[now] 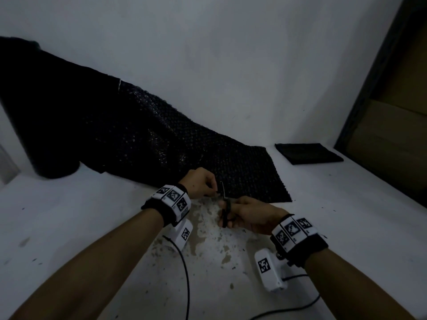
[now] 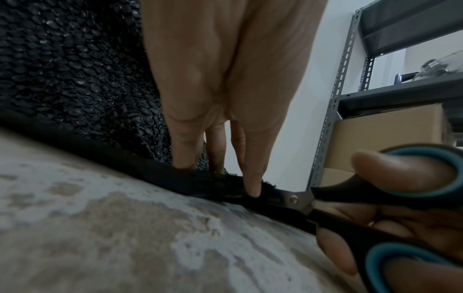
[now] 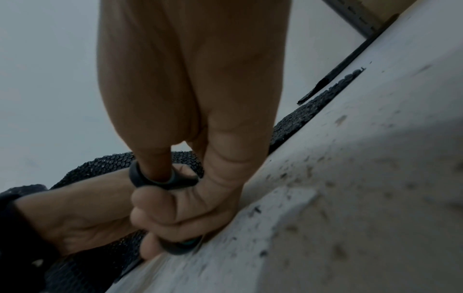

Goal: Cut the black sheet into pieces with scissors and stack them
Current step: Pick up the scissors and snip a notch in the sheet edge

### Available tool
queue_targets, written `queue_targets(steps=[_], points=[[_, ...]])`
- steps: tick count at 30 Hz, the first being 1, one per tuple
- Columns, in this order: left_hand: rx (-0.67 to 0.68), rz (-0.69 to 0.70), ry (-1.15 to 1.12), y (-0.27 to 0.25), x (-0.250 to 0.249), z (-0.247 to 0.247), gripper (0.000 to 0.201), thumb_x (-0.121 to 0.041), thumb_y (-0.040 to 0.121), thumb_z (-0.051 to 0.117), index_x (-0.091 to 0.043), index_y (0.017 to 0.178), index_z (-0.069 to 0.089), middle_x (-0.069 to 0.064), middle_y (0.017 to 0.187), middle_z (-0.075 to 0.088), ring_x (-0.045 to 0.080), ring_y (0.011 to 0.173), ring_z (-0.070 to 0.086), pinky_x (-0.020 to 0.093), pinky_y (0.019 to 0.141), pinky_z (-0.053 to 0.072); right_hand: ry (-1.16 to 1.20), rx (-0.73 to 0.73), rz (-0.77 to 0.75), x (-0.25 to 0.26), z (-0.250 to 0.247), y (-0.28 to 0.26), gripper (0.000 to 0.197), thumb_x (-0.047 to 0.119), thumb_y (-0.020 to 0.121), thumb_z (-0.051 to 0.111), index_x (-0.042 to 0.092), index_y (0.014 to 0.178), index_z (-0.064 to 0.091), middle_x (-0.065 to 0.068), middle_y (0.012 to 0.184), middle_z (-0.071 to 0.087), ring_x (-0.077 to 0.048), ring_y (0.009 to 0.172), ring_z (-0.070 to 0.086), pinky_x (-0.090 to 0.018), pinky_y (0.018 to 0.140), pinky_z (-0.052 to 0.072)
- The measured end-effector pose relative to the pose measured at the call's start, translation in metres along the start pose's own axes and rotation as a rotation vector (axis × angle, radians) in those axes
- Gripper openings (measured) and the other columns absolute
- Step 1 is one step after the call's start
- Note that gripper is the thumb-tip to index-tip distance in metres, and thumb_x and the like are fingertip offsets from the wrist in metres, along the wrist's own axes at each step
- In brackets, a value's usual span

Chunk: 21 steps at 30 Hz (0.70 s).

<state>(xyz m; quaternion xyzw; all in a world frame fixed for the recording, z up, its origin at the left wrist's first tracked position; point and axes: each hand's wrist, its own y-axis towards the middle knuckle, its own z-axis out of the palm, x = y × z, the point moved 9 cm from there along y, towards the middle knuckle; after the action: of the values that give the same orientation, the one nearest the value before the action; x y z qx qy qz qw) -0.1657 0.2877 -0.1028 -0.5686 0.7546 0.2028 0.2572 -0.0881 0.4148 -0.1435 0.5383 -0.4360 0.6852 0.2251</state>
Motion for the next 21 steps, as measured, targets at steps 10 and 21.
queue_targets(steps=[10, 21], points=[[-0.012, 0.034, -0.058, -0.0028, -0.0035, -0.0031, 0.001, -0.011, 0.087, 0.075, -0.011, 0.087, 0.073, -0.006, 0.079, 0.07, 0.0, 0.074, 0.064, 0.006, 0.059, 0.045, -0.036, -0.018, 0.044, 0.0036, -0.0027, 0.0066, 0.045, 0.035, 0.099, 0.058, -0.009, 0.1, 0.068, -0.02, 0.095, 0.071, -0.013, 0.072, 0.068, -0.021, 0.069, 0.054], [0.003, 0.059, -0.026, -0.0013, -0.0035, -0.0017, 0.004, -0.012, 0.086, 0.074, -0.014, 0.085, 0.071, -0.006, 0.077, 0.068, 0.005, 0.076, 0.064, 0.004, 0.058, 0.041, -0.052, -0.023, 0.0, 0.0003, -0.0038, 0.0084, 0.042, 0.034, 0.099, 0.057, -0.006, 0.093, 0.069, -0.015, 0.087, 0.072, -0.023, 0.083, 0.062, -0.028, 0.08, 0.056]])
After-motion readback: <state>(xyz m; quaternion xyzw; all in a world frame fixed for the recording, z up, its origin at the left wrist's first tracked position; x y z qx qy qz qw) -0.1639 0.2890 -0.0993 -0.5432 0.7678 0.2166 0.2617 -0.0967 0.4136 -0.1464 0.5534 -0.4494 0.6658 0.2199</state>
